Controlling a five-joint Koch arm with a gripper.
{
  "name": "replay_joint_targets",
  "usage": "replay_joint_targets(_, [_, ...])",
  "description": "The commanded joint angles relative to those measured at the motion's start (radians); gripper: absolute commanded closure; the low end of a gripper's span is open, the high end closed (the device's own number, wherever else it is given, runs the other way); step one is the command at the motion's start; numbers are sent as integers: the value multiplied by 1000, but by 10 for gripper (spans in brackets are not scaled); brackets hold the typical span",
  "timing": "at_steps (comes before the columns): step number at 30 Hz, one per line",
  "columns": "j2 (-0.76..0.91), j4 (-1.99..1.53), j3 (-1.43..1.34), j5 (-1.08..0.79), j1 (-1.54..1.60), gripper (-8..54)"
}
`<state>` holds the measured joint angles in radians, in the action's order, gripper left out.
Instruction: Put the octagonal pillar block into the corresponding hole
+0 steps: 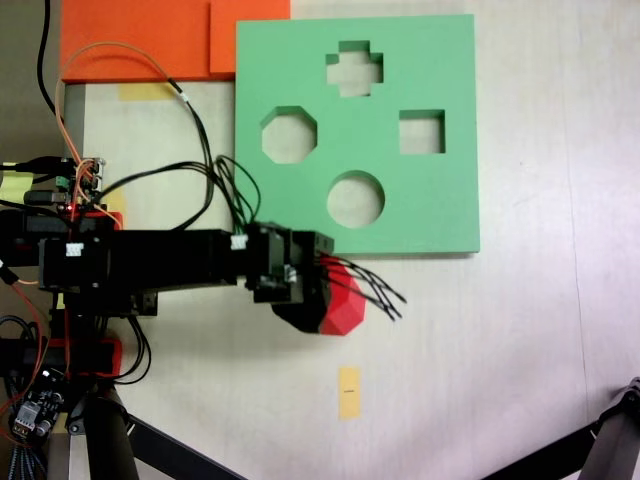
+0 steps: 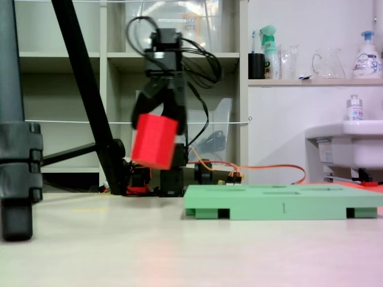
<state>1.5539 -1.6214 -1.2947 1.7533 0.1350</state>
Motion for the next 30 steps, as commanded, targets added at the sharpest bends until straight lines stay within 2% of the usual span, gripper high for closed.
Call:
replay_joint_targets(1, [48,-41,32,216,153,296])
replay_joint_targets(7, [17,84,32,443,476,296])
replay_joint_targets(15, [-40,212,31,486,680,296])
replay_joint_targets(24, [-84,268,29,488,755,296])
replay_joint_targets(30, [-92,268,3,584,762,295])
